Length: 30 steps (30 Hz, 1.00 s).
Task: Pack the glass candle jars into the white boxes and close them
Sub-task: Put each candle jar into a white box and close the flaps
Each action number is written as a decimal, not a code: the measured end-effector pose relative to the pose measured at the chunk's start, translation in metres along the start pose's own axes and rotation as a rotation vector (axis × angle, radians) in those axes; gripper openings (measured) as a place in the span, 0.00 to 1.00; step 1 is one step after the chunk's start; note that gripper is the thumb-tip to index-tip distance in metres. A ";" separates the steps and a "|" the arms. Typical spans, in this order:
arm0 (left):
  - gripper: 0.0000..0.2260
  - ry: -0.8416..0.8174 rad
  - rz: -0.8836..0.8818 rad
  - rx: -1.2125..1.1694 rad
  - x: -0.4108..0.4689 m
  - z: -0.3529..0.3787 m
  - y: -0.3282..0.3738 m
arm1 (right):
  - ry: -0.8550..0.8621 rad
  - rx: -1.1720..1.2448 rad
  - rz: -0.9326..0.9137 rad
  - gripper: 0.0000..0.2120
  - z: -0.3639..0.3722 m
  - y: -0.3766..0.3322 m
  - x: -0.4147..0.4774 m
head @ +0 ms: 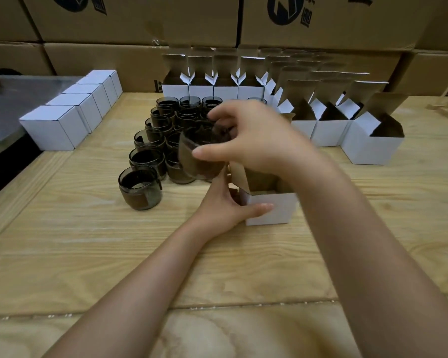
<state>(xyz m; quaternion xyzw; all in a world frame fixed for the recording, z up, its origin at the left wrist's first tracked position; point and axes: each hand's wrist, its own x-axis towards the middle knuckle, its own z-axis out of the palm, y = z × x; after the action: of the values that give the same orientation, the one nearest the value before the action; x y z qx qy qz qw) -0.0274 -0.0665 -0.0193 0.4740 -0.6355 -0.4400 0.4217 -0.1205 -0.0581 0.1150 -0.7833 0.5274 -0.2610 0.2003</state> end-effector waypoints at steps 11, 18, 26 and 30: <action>0.42 -0.024 0.105 -0.096 0.006 -0.004 -0.005 | -0.115 -0.064 0.188 0.30 -0.046 0.055 -0.016; 0.45 -0.061 0.110 -0.117 0.008 -0.004 -0.007 | -0.131 -0.229 0.191 0.31 -0.029 0.071 -0.012; 0.45 -0.064 0.108 -0.119 0.009 -0.003 -0.008 | -0.283 -0.422 0.198 0.22 -0.013 0.069 -0.009; 0.45 -0.073 0.109 -0.116 0.008 -0.003 -0.008 | -0.415 -0.609 0.224 0.15 -0.014 0.062 -0.002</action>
<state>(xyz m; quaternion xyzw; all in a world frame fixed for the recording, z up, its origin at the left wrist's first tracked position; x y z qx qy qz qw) -0.0241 -0.0764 -0.0255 0.3972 -0.6486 -0.4697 0.4483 -0.1744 -0.0791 0.0886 -0.7808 0.6112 0.0954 0.0882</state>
